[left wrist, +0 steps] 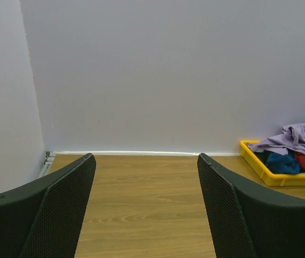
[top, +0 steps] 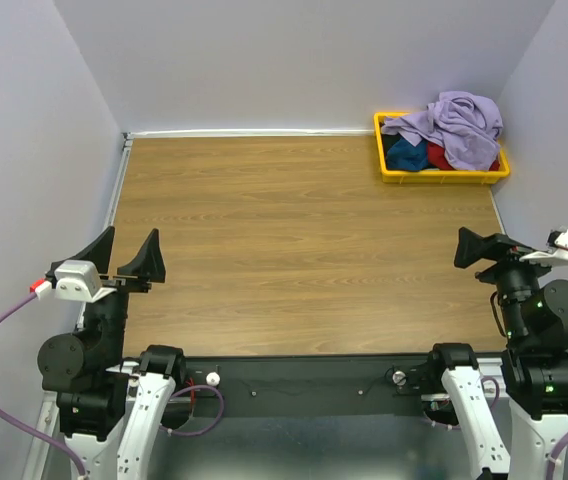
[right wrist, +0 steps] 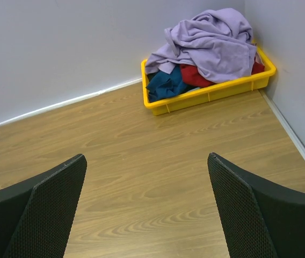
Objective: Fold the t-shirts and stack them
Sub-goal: Grab the tshirt from the pile
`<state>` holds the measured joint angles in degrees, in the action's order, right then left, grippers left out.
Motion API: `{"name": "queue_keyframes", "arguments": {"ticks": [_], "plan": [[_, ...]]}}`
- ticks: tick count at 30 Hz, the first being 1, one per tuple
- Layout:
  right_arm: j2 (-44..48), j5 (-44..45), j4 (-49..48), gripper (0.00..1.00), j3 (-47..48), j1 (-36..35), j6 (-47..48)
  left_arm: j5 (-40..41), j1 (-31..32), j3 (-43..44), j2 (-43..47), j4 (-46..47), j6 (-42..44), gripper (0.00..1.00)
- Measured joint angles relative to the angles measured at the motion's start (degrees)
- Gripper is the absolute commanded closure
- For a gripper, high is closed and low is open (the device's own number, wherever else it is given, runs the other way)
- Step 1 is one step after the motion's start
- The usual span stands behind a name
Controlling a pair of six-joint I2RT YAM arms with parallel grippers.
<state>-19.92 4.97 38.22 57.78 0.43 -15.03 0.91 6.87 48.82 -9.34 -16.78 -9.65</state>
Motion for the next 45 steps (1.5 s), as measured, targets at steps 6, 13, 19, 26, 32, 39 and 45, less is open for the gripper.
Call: {"name": "queue_keyframes", "arguments": {"ticks": [6, 13, 19, 26, 32, 39, 45], "plan": [[-0.59, 0.15, -2.21, 0.00, -1.79, 0.00, -1.31, 0.76, 0.00, -1.27, 0.04, 0.96, -1.44, 0.15], [-13.51, 0.68, -7.10, 0.00, -1.88, 0.00, -3.89, 1.44, 0.00, -6.16, 0.74, 2.99, -4.57, 0.14], [-36.70, 3.10, -10.10, 0.00, 5.95, 0.00, -5.31, 1.36, 0.00, -11.87, 2.36, 4.92, -7.21, 0.14], [-62.51, 8.50, -16.83, 0.10, 20.50, -0.02, -5.92, 1.31, 0.00, -18.27, 5.31, 6.01, -8.07, 0.14], [-84.74, 9.29, -22.10, 0.15, 38.03, 0.70, -4.68, 1.27, 0.00, -18.67, 4.98, 6.49, -8.26, 0.14], [-105.20, 9.46, -24.70, 0.29, 58.71, 1.11, -1.57, 1.22, 0.00, -18.67, 3.82, 6.54, -8.44, 0.14], [-112.96, 11.65, -25.31, 0.86, 66.79, 1.18, 0.66, -1.73, 0.00, -18.67, 2.75, 6.47, -12.17, 0.10]]}}
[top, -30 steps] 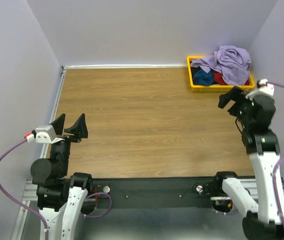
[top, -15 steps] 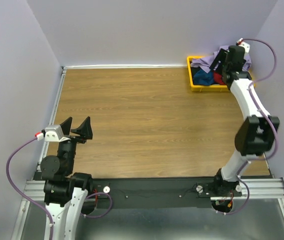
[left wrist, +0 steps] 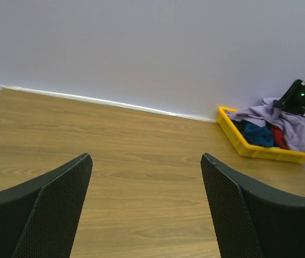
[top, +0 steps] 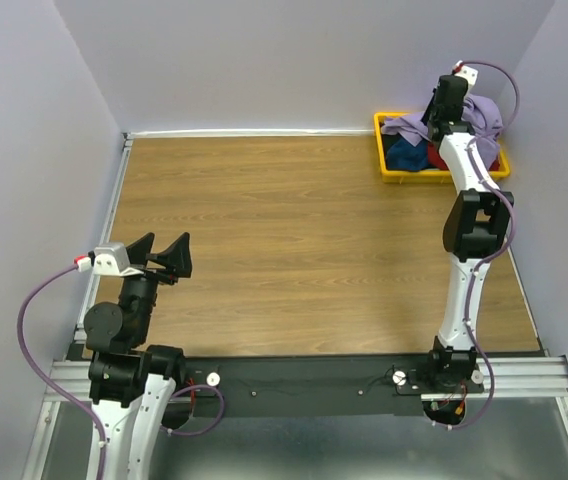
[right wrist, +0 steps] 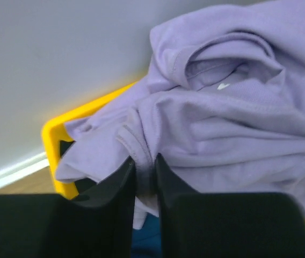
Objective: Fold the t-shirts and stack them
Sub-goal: Grab the tshirt from the pile, then move the tshirt to the center of the board
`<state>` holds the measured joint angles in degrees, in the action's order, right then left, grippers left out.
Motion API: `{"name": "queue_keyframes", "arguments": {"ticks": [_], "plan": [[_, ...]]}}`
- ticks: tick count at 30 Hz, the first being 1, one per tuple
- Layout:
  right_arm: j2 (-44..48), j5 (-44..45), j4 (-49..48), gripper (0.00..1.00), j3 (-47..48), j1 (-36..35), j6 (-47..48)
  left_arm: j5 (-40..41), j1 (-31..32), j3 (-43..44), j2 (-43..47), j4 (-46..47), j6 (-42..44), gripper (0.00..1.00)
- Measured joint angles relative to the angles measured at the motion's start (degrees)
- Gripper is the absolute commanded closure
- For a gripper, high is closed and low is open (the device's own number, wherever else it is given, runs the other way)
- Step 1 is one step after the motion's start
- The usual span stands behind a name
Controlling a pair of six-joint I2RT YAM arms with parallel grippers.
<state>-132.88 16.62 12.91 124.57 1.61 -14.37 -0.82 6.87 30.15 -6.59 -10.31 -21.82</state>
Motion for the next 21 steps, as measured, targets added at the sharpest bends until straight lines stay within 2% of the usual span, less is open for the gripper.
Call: {"name": "queue_keyframes", "arguments": {"ticks": [1, 6, 10, 14, 17, 21], "plan": [[-0.22, 0.52, 0.04, 0.99, 0.07, 0.00, 0.44, -0.44, 0.00, 0.00, -0.15, 0.00, -0.72, 0.10], [3.50, 0.50, -0.11, 0.99, -4.39, 0.00, 2.82, -2.36, 0.02, 0.00, -1.05, 0.00, -2.73, 0.10], [18.03, -3.17, 1.64, 0.99, -18.49, 0.00, 3.96, -3.04, 0.02, 0.00, -1.07, 0.04, -3.28, 0.10], [35.74, -10.62, 3.82, 0.99, -28.06, -0.68, 3.72, -3.17, 0.00, 0.00, -1.05, 0.09, -3.32, 0.10], [49.09, -18.99, 6.16, 0.99, -32.92, -4.26, 2.19, -3.26, 0.02, 0.00, -0.37, 0.09, -3.34, 0.10], [61.92, -27.74, 7.72, 0.99, -41.29, -17.35, -2.38, -3.28, 0.00, 0.00, 1.18, 0.20, -3.34, 0.10]]}}
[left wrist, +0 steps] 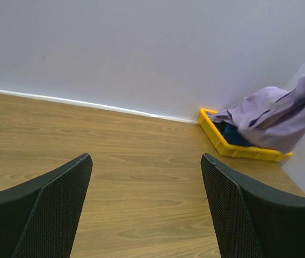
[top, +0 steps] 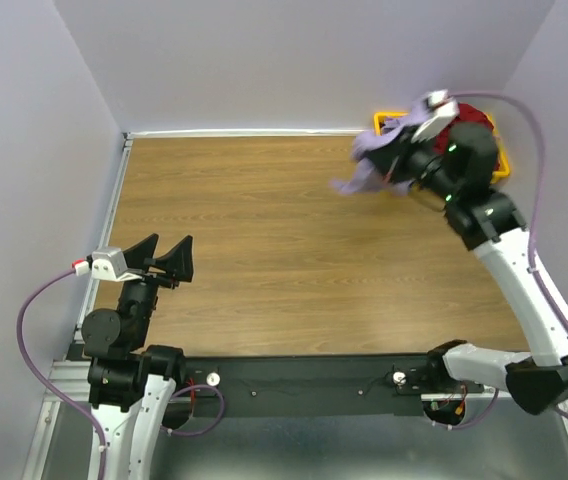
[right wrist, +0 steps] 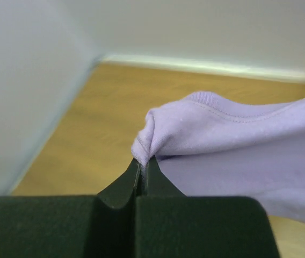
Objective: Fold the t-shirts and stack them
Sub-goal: Move the tshirt to the center of the board, then flatten the tshirt out
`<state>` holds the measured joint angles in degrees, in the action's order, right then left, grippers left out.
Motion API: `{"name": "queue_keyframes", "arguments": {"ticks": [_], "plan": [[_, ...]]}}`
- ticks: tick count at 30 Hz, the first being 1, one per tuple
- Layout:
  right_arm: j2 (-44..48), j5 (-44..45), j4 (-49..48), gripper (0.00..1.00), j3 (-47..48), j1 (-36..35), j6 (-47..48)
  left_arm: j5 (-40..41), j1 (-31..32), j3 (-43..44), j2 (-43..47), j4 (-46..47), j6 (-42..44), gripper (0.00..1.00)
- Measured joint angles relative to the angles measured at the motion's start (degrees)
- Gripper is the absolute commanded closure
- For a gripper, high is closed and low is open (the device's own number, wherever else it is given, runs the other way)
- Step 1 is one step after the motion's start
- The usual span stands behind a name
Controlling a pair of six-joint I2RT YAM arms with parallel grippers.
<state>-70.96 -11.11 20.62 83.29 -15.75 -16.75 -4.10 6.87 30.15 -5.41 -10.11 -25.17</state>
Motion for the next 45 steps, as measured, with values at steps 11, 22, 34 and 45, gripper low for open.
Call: {"name": "queue_keyframes", "arguments": {"ticks": [11, 22, 34, 45], "plan": [[-17.75, -2.10, 0.55, 0.43, -6.51, -37.73, -15.23, 0.44, 0.02, 2.10, 0.61, -2.43, -1.05, 0.09], [-13.22, 4.37, 2.54, 0.34, -9.92, -34.97, -17.73, 2.34, 0.02, 12.63, -3.02, -9.20, -3.74, 0.02], [-6.29, 8.66, 5.70, 0.36, -24.24, -28.17, -14.69, -2.38, 0.00, 10.32, -27.43, -10.62, -7.23, 0.01], [-23.02, 8.26, 2.47, 0.35, -16.68, -11.58, -13.88, -5.46, 0.63, 4.28, -45.00, -4.55, -6.82, 0.03]]}}
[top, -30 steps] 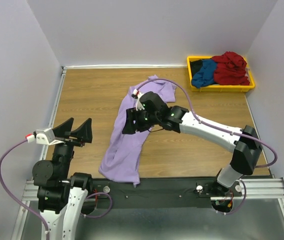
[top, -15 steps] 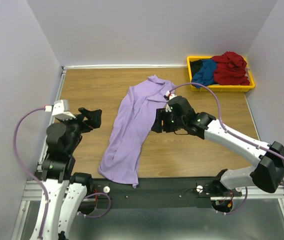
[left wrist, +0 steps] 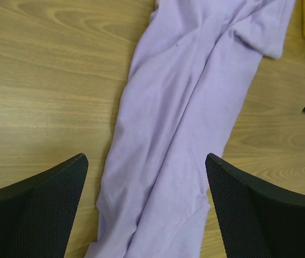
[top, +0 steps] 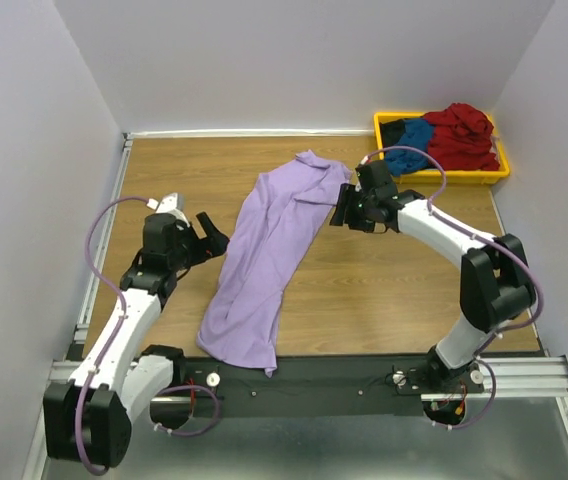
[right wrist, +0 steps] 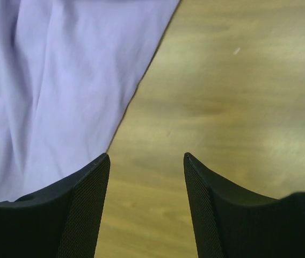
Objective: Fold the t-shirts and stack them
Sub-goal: Flatten the tshirt out
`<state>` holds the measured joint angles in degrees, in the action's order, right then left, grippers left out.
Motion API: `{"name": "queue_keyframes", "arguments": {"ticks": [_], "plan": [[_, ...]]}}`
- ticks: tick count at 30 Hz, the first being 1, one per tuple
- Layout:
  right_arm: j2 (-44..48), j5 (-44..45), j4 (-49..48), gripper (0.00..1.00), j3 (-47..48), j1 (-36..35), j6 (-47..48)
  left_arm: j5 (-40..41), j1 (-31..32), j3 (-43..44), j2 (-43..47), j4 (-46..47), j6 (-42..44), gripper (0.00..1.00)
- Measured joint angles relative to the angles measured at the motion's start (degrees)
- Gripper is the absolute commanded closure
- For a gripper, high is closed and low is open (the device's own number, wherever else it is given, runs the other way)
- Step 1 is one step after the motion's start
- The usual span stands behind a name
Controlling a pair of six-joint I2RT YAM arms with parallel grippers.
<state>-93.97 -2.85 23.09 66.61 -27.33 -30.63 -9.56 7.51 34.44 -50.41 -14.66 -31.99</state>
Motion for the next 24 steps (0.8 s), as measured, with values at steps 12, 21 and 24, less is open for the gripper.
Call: {"name": "queue_keyframes", "arguments": {"ticks": [12, 21, 24], "plan": [[-14.38, -0.70, -11.67, 0.33, 7.91, 10.29, -9.16, 1.16, 3.17, -2.36, -14.99, 8.11, 2.01, 0.05], [-20.96, 1.73, -16.55, 0.33, 10.38, 10.56, -12.31, 2.21, 4.63, -1.25, -25.27, 10.36, 2.16, 0.16], [-21.59, 2.08, -17.90, 0.33, 10.38, 10.58, -12.92, 2.32, 4.92, -0.48, -27.21, 10.73, 2.19, 0.23]]}}
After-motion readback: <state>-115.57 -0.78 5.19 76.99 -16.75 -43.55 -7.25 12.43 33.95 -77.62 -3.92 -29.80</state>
